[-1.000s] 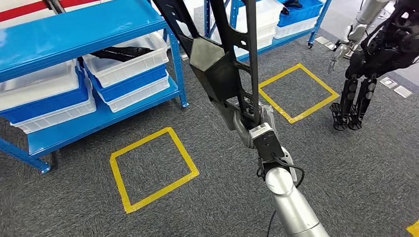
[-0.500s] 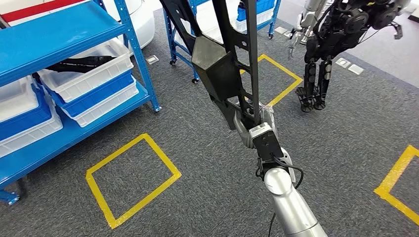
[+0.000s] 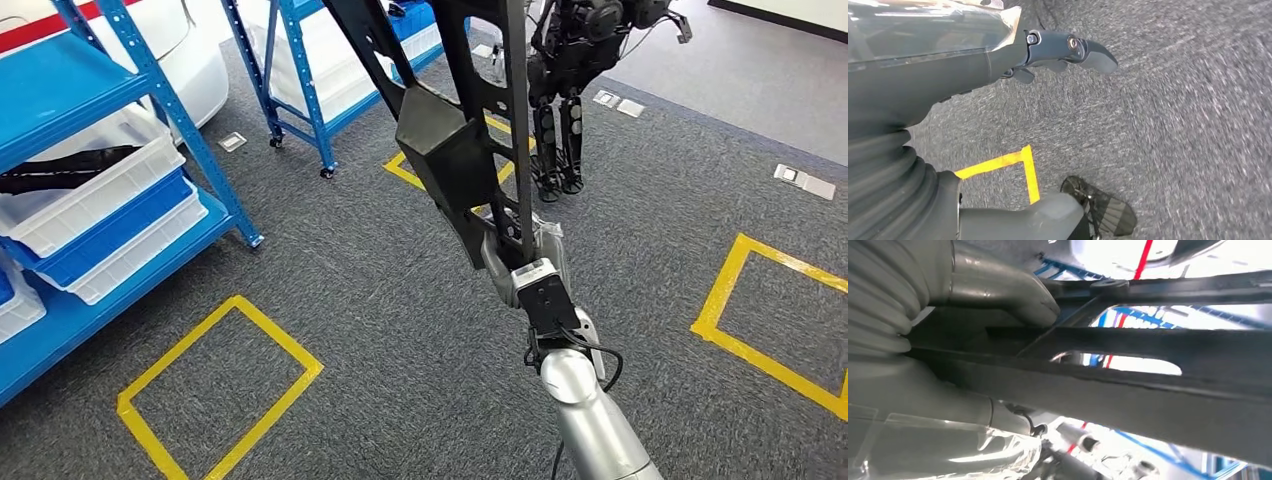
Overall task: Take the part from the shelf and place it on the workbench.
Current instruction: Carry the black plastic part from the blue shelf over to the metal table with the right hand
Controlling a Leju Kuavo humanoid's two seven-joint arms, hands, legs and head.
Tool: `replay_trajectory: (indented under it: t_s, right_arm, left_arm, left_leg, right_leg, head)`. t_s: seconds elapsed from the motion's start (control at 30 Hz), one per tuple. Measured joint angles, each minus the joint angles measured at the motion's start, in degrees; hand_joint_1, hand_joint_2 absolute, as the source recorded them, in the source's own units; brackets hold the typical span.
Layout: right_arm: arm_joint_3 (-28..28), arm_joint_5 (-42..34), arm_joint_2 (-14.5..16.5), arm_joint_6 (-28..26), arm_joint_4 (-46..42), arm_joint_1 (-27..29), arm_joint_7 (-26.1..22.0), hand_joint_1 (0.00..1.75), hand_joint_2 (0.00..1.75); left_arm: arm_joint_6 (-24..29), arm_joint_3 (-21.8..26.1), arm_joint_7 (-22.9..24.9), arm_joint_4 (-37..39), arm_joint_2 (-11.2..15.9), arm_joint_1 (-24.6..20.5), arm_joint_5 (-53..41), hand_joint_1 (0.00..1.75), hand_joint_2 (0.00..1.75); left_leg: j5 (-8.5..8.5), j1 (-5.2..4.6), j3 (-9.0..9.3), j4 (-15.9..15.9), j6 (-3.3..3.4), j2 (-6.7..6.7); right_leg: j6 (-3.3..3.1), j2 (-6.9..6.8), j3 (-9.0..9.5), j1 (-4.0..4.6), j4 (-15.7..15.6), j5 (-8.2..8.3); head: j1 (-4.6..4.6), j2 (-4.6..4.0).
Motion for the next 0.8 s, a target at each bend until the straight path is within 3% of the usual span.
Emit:
replay_trajectory:
  t_s: [0.03, 0.1, 0.13, 0.17, 0.2, 0.23, 0.3, 0.37, 0.4, 0.47, 0.53, 0.6, 0.67, 0.7, 0.73, 0.8]
  right_arm:
    - [-0.02, 0.00, 0.04, -0.04, -0.11, 0.11, 0.03, 1.75, 1.75]
    - [-0.03, 0.00, 0.21, -0.06, -0.22, 0.26, 0.06, 1.75, 1.75]
    - [-0.03, -0.01, 0.29, 0.03, -0.21, 0.31, 0.08, 1.75, 1.75]
    - [-0.02, -0.01, 0.33, 0.12, -0.18, 0.35, 0.10, 1.75, 1.75]
    - [-0.02, -0.02, 0.34, 0.23, -0.14, 0.38, 0.13, 1.75, 1.75]
    - [-0.02, -0.02, 0.36, 0.33, -0.10, 0.37, 0.15, 1.75, 1.75]
    - [-0.02, -0.02, 0.49, 0.40, -0.03, 0.21, 0.14, 1.75, 1.75]
    - [-0.02, -0.02, 0.69, 0.44, 0.04, -0.09, 0.13, 1.75, 1.75]
    - [-0.02, -0.02, 0.77, 0.49, 0.09, -0.21, 0.13, 1.75, 1.75]
    - [-0.04, -0.02, 0.79, 0.57, 0.16, -0.35, 0.13, 1.75, 1.75]
    - [-0.04, -0.01, 0.74, 0.63, 0.24, -0.63, 0.13, 1.75, 1.75]
    - [0.01, 0.00, 0.76, 0.78, 0.39, -0.96, 0.11, 1.75, 1.75]
    - [0.04, 0.01, 0.81, 1.10, 0.68, -1.10, 0.10, 1.75, 1.75]
    - [0.05, 0.07, 0.83, 1.31, 0.87, -1.16, 0.10, 1.75, 1.75]
    - [0.05, 0.14, 0.84, 1.51, 1.08, -1.31, 0.10, 1.75, 1.75]
    - [0.07, 0.33, 0.91, 1.82, 1.34, -1.81, 0.10, 1.75, 1.75]
  left_arm:
    - [0.02, 0.00, 0.07, 0.01, 0.00, 0.01, 0.00, 0.00, 1.75]
    - [0.07, 0.02, 0.17, 0.02, 0.06, 0.10, 0.02, 0.00, 1.75]
    - [0.14, 0.03, 0.23, 0.02, 0.10, 0.18, 0.04, 0.00, 1.75]
    - [0.23, 0.05, 0.30, 0.02, 0.13, 0.25, 0.07, 0.00, 1.75]
    - [0.34, 0.06, 0.36, 0.02, 0.13, 0.30, 0.11, 0.00, 1.75]
    - [0.44, 0.07, 0.40, 0.02, 0.13, 0.32, 0.15, 0.00, 1.75]
    - [0.55, 0.07, 0.46, 0.01, 0.19, 0.31, 0.23, 0.00, 1.75]
    - [0.62, 0.07, 0.52, 0.01, 0.23, 0.30, 0.33, 0.00, 1.75]
    - [0.66, 0.08, 0.56, 0.02, 0.24, 0.29, 0.41, 0.00, 1.75]
    - [0.75, 0.09, 0.61, 0.01, 0.11, 0.24, 0.51, 0.00, 1.75]
    - [0.86, 0.09, 0.61, 0.00, -0.03, 0.20, 0.55, 0.00, 1.75]
    - [0.96, 0.13, 0.61, 0.00, -0.05, 0.29, 0.62, 0.00, 1.75]
    - [1.03, 0.23, 0.61, 0.01, -0.05, 0.39, 0.81, 0.00, 1.75]
    - [1.06, 0.30, 0.60, 0.02, -0.08, 0.40, 0.93, 0.00, 1.75]
    - [1.07, 0.37, 0.59, 0.02, -0.13, 0.38, 1.02, 0.00, 1.75]
    - [1.08, 0.47, 0.57, 0.01, -0.24, 0.35, 1.11, 0.00, 1.75]
  left_leg:
    - [-1.75, 0.11, -0.96, 2.29, -0.06, -1.53]
    - [-6.24, 0.07, -4.44, 10.12, 0.08, -4.33]
    - [-7.69, -0.02, -6.20, 13.77, 0.23, -4.82]
    - [-8.05, -0.11, -7.27, 15.85, 0.47, -5.03]
    - [-7.17, -0.18, -7.23, 15.59, 0.81, -5.15]
    - [-5.39, -0.27, -6.13, 13.21, 1.22, -5.36]
    - [-1.63, -0.41, -2.38, 5.55, 2.15, -7.26]
    - [-0.17, -0.69, -0.24, 1.06, 2.51, -8.72]
    - [-0.21, -0.91, -0.08, 0.63, 2.54, -8.68]
    - [0.44, -1.13, 0.01, 0.11, 2.83, -7.35]
    - [1.29, -1.05, 0.05, -0.66, 3.38, -5.94]
    - [1.67, -1.17, -0.20, -0.93, 3.73, -4.45]
    - [1.73, -1.31, -0.46, -0.91, 3.81, -2.88]
    - [1.74, -1.32, -0.51, -0.89, 3.79, -2.13]
    - [1.73, -1.32, -0.49, -0.88, 3.76, -1.38]
    - [1.59, -1.45, -0.32, -0.80, 3.51, -0.03]
  right_leg:
    - [-0.41, 0.59, -0.07, -0.11, -0.04, 0.17]
    - [-1.00, 1.74, -0.36, 0.27, -0.03, 0.43]
    - [-1.20, 2.39, -0.48, 0.58, -0.01, 0.54]
    - [-1.35, 3.10, -0.60, 0.88, 0.00, 0.63]
    - [-1.45, 3.82, -0.66, 1.13, 0.02, 0.71]
    - [-1.53, 4.56, -0.67, 1.32, 0.03, 0.79]
    - [-1.46, 5.85, -0.72, 1.61, 0.07, 0.98]
    - [-1.03, 6.96, -0.97, 1.70, 0.13, 1.31]
    - [-0.69, 7.45, -1.14, 1.66, 0.09, 1.52]
    - [0.01, 7.89, -1.64, 1.61, 0.08, 1.87]
    - [0.10, 5.77, -3.20, 1.88, 2.38, 0.55]
    - [-0.28, 2.94, -6.49, 1.82, 9.35, -2.94]
    - [-0.05, 2.07, -9.16, 1.56, 16.06, -5.47]
    - [0.35, 1.86, -8.96, 1.46, 16.62, -5.53]
    - [0.86, 1.49, -7.44, 1.36, 14.62, -4.77]
    - [1.56, -0.89, -2.38, 1.24, 6.34, -2.55]
  head:
    - [-0.07, 0.00]
    - [-0.14, 0.00]
    - [-0.18, 0.00]
    - [-0.17, 0.00]
    - [-0.17, 0.00]
    - [-0.17, 0.00]
    - [-0.16, 0.00]
    - [-0.13, 0.00]
    - [-0.13, 0.00]
    - [-0.13, 0.00]
    - [0.03, 0.00]
    - [0.26, 0.00]
    - [0.33, 0.00]
    - [0.34, 0.00]
    - [0.35, 0.00]
    - [0.38, 0.00]
